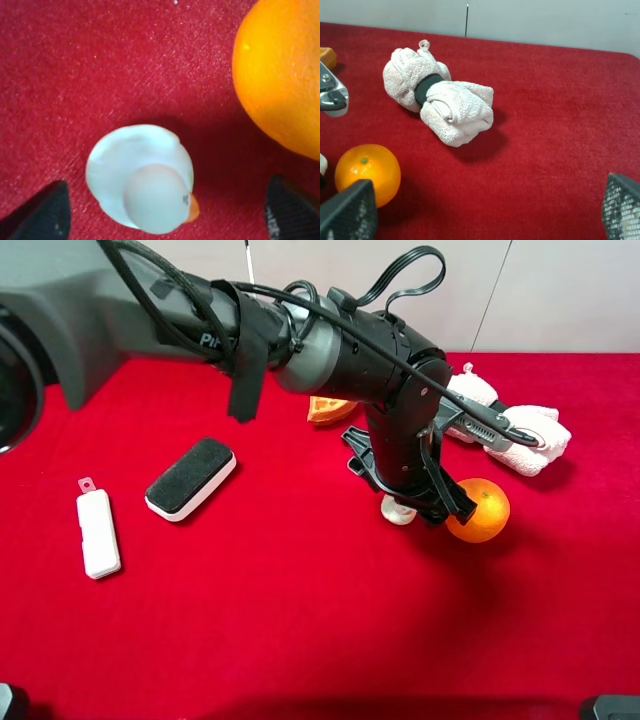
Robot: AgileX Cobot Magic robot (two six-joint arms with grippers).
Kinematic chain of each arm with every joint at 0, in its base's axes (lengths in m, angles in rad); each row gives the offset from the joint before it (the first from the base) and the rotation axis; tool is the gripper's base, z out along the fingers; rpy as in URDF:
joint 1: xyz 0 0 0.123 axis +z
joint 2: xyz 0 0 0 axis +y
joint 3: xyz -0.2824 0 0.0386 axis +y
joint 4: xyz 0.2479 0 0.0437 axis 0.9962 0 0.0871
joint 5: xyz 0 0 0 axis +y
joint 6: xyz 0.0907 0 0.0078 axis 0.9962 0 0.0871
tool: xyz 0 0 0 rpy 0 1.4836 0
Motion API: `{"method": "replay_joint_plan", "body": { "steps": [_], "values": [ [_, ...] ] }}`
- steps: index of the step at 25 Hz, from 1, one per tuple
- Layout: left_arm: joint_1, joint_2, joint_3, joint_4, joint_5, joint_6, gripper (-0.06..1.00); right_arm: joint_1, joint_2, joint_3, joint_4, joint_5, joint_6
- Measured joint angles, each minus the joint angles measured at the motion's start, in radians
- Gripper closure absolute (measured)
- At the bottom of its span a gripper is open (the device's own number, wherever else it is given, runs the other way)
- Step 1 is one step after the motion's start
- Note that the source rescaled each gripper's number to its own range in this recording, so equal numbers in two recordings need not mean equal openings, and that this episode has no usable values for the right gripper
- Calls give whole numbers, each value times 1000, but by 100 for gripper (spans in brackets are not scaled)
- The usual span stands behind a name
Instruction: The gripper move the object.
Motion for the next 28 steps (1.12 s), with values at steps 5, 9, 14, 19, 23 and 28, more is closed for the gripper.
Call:
{"method": "replay_joint_plan", "body": {
  "steps": [5, 9, 14, 19, 23, 28],
  "values": [
    [0, 0, 0, 0, 1, 0, 28, 0, 0, 0, 0, 0, 0],
    [0, -6, 0, 0, 13, 0, 28, 0, 0, 0, 0, 0, 0],
    [0, -48, -2, 0, 87, 0, 28, 0, 0, 0, 0, 0, 0],
    [0, -76, -42, 0, 208, 0, 28, 0, 0, 0, 0, 0, 0],
    [0, -114, -73, 6, 277, 0, 28, 0, 0, 0, 0, 0, 0],
    [0, -184, -81, 6, 353, 0, 28, 0, 0, 0, 0, 0, 0]
  ]
}}
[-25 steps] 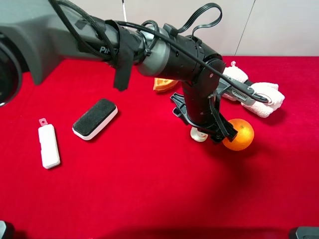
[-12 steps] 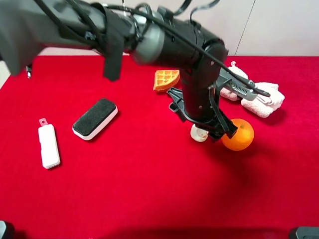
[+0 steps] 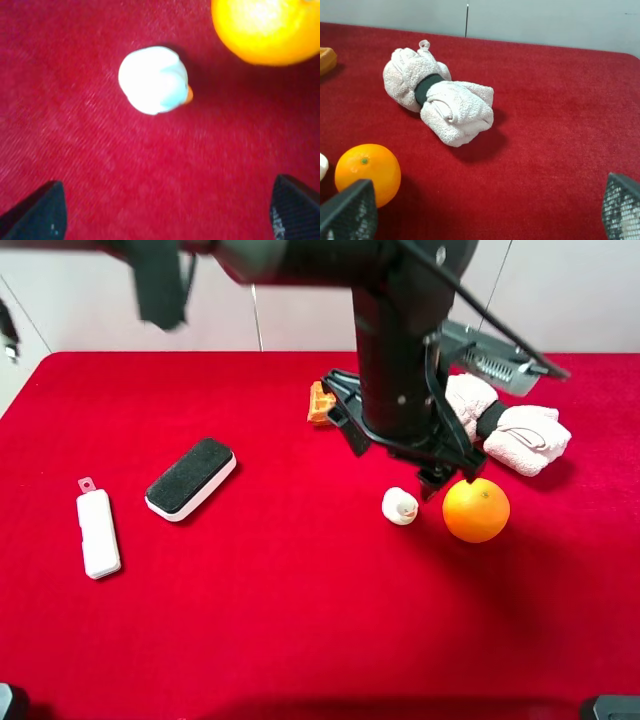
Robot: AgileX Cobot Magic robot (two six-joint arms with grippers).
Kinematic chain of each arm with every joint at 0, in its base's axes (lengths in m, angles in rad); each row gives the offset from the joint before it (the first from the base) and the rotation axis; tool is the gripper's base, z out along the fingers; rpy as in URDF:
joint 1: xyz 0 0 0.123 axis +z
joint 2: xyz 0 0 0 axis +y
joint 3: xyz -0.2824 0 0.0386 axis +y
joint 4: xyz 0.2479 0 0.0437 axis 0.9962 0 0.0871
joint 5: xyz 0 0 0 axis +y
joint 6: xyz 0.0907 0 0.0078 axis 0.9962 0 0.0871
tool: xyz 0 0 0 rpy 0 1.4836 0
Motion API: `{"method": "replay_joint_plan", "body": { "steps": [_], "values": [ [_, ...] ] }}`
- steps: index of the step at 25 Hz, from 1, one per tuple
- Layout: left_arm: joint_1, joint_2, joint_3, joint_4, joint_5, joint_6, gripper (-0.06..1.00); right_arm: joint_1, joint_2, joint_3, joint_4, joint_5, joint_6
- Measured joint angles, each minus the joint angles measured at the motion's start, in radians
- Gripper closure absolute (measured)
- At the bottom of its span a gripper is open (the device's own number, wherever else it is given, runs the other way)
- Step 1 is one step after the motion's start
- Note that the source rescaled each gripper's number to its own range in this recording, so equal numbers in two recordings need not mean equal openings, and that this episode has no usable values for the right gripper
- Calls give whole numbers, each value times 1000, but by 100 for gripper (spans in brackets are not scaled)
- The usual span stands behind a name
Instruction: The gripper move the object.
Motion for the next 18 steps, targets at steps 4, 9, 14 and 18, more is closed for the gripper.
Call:
{"method": "replay_joint_plan", "body": {
  "steps": [4, 9, 14, 18],
  "values": [
    [0, -64, -1, -6, 69, 0, 28, 0, 0, 0, 0, 0, 0],
    [0, -145, -1, 0, 141, 0, 27, 0, 0, 0, 0, 0, 0],
    [0, -221, -1, 0, 190, 26, 25, 0, 0, 0, 0, 0, 0],
    [0, -282, -1, 0, 191, 50, 24, 0, 0, 0, 0, 0, 0]
  ]
}}
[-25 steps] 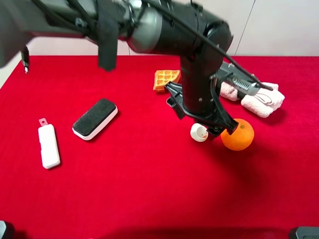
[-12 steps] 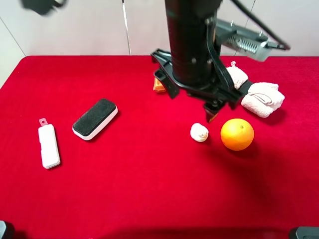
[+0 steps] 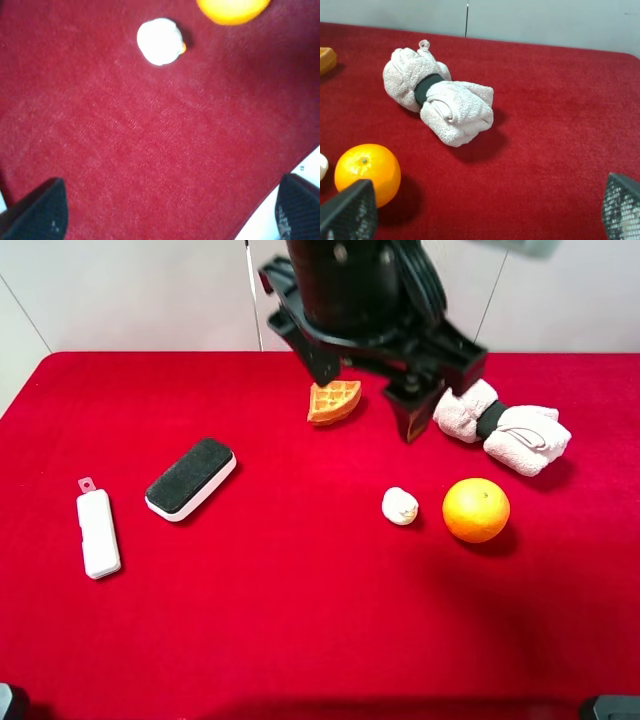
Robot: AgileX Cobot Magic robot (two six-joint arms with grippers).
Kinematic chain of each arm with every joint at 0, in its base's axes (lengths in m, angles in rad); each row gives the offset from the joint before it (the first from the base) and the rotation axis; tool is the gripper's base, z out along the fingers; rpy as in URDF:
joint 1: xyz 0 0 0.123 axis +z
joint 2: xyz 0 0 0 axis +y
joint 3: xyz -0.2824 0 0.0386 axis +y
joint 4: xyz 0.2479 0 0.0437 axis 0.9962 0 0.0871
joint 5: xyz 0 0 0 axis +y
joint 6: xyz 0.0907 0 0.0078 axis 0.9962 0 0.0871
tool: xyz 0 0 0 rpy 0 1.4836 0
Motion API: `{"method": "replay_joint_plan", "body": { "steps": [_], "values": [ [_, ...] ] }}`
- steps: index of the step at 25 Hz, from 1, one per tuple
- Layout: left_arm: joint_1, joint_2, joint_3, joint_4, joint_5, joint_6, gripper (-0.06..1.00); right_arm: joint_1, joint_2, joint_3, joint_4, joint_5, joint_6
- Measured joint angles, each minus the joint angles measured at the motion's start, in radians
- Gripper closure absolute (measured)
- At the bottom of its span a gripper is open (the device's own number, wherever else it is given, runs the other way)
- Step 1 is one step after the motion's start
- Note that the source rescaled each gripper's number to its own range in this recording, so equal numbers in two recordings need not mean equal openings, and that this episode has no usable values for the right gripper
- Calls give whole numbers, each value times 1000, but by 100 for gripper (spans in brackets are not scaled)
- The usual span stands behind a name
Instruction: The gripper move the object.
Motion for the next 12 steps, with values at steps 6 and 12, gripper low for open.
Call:
{"method": "replay_joint_plan", "body": {
  "steps": [6, 12],
  "values": [
    [-1, -101, 0, 0, 1, 18, 24, 0, 0, 0, 0, 0, 0],
    [-1, -190, 8, 28, 2, 21, 24, 0, 0, 0, 0, 0, 0]
  ]
}}
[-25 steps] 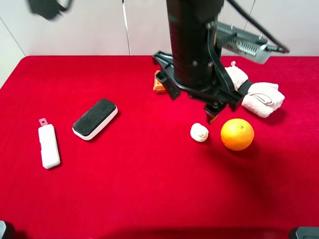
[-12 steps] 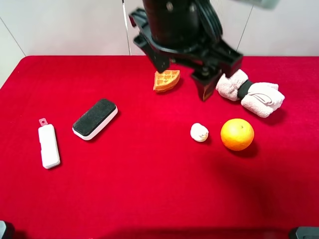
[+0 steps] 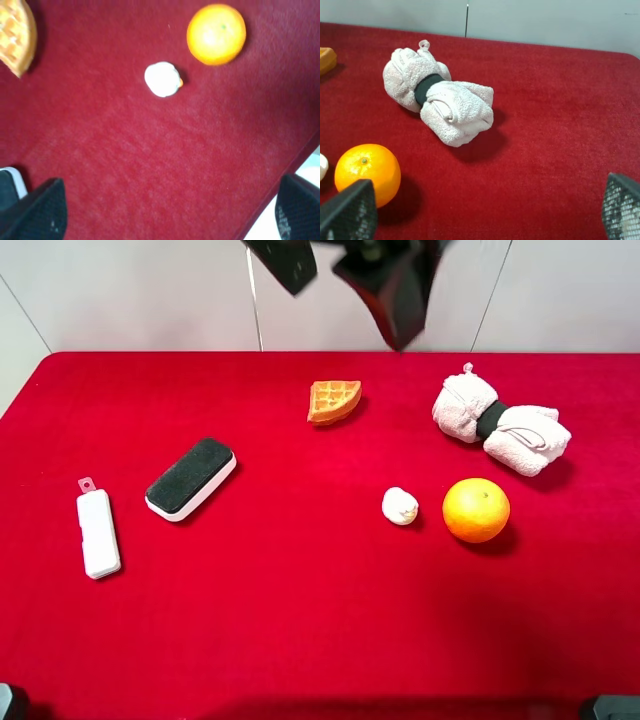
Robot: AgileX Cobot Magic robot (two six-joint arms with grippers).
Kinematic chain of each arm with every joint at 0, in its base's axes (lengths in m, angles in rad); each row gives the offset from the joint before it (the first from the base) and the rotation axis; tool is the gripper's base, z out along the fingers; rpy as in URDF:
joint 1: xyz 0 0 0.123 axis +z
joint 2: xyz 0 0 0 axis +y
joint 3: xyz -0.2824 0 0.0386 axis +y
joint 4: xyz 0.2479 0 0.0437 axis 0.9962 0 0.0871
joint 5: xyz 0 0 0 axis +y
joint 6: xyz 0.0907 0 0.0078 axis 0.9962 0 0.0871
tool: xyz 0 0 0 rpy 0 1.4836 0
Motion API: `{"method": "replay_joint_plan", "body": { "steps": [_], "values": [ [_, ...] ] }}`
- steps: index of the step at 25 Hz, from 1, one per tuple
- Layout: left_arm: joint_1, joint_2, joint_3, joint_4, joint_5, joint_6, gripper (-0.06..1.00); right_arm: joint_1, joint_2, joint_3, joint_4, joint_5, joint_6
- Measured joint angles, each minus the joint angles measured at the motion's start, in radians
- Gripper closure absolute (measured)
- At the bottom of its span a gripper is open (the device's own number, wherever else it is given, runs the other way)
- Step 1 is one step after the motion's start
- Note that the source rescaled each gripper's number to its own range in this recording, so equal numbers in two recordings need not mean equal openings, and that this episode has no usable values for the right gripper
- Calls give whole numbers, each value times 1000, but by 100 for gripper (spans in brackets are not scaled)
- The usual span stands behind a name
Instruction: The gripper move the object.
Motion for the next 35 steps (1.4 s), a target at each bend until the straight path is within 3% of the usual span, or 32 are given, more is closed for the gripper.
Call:
{"method": "replay_joint_plan", "body": {
  "steps": [12, 14, 19, 29, 32, 35],
  "values": [
    [0, -296, 319, 107, 0, -81, 24, 0, 0, 0, 0, 0, 0],
    [0, -365, 378, 113, 0, -91, 20, 0, 0, 0, 0, 0, 0],
    [0, -545, 533, 114, 0, -121, -1, 0, 0, 0, 0, 0, 0],
    [3, -847, 781, 114, 1, -123, -5, 0, 0, 0, 0, 0, 0],
    [52, -918, 838, 108, 1, -124, -6, 0, 0, 0, 0, 0, 0],
    [162, -973, 889, 78, 1, -124, -6, 0, 0, 0, 0, 0, 0]
  ]
}}
